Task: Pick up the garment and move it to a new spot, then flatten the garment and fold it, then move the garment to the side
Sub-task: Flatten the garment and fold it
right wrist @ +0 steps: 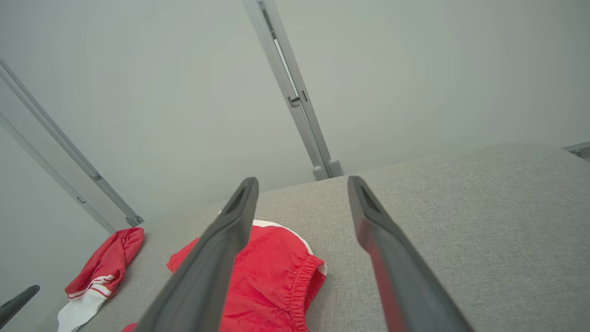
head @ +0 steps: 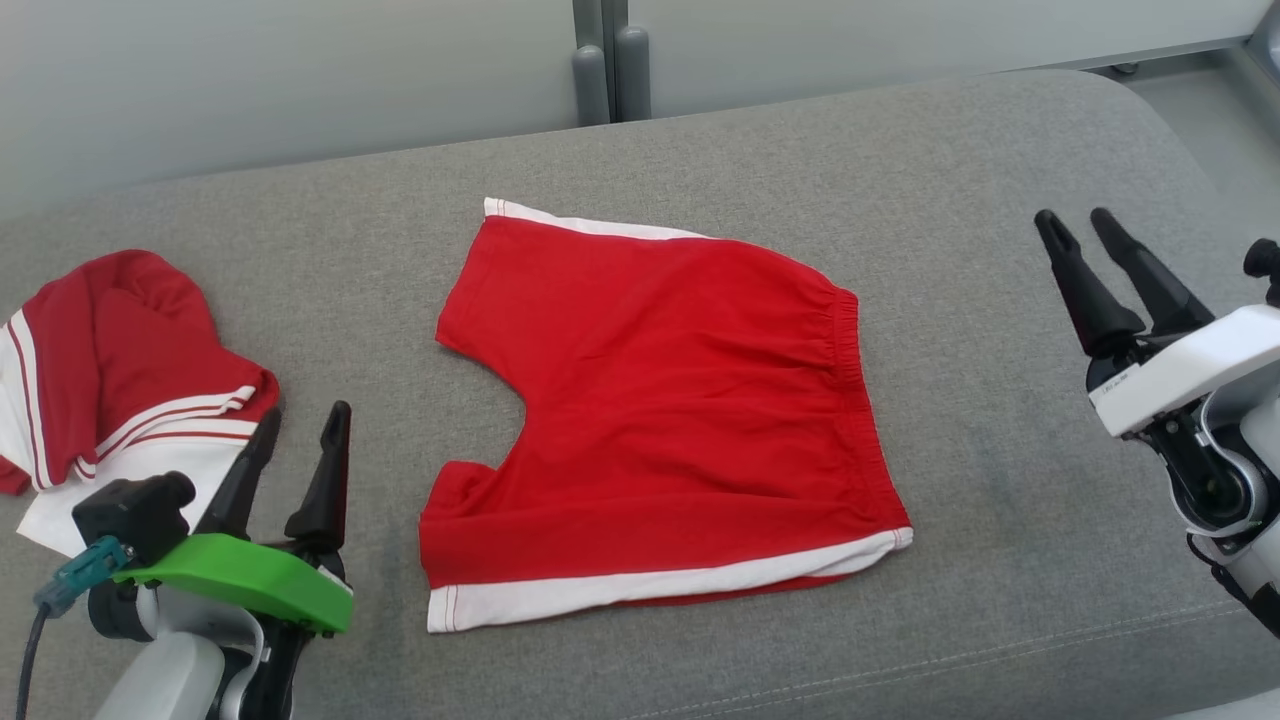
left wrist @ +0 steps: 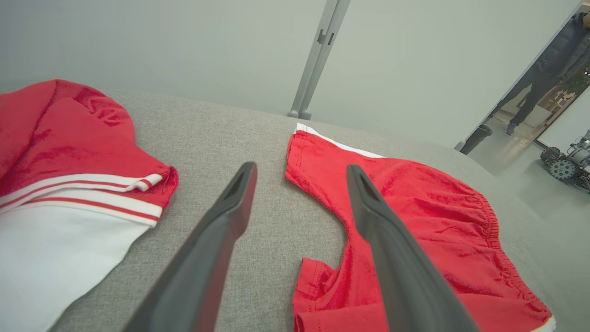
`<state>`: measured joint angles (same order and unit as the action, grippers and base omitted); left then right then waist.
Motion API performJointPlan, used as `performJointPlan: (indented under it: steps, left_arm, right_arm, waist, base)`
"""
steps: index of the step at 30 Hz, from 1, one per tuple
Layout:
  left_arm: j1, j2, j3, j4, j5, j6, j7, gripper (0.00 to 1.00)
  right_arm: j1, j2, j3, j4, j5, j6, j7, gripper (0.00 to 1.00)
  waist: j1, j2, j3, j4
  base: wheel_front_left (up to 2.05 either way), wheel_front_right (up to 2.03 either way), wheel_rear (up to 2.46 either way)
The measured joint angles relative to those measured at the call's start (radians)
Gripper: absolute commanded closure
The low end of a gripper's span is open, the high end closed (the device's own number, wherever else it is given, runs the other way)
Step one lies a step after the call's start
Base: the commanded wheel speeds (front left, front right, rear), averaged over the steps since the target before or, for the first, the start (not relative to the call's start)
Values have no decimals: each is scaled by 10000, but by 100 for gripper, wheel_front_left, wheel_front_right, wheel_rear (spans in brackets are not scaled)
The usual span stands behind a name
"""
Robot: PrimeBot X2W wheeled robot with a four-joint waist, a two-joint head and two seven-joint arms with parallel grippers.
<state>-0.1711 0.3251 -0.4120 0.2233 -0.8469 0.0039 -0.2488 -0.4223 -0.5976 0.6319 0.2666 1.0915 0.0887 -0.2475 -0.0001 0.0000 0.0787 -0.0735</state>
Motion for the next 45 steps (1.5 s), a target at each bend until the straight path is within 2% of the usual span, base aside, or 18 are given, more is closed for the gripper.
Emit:
performJointPlan:
  steps: [5, 7, 13, 16, 23, 29, 45]
  left_arm:
    - [4, -198, 669, -518, 765, 395, -21, 0]
    - [26, -303, 811, -696, 932, 418, -27, 0]
    - [154, -522, 1427, -1248, 1776, 539, -27, 0]
    - [249, -667, 1778, -1574, 2119, 562, -29, 0]
    - [691, -1195, 2182, -1887, 2619, 623, -29, 0]
    - [965, -1538, 2278, -2004, 2955, 619, -29, 0]
    - [1294, -1868, 2792, -2199, 3804, 309, -29, 0]
  right_arm:
    - [77, 337, -1252, -387, -1227, -658, -8, 0]
    - [251, 472, -1730, -633, -1549, -838, -52, 0]
    - [932, 961, -2543, -1367, -2894, -1193, -71, 0]
    - [1215, 989, -2748, -1661, -3601, -1338, -73, 0]
    - [2020, 1323, -2840, -2138, -4840, -1402, -73, 0]
    - [2572, 1795, -3018, -2337, -5162, -1402, -73, 0]
    - [3243, 2313, -3783, -2558, -5939, -1239, -73, 0]
  waist:
    - [0, 0, -3, -1]
    - [0, 0, 16, 3]
    - [0, 0, 131, 2]
    - [0, 0, 148, 2]
    - [0, 0, 159, 10]
    - [0, 0, 197, 63]
    - [0, 0, 294, 157]
  base:
    - [0, 0, 0]
    - [0, 0, 0]
    - [0, 0, 0]
    - [0, 0, 0]
    - [0, 0, 0]
    - [0, 0, 0]
    - [0, 0, 0]
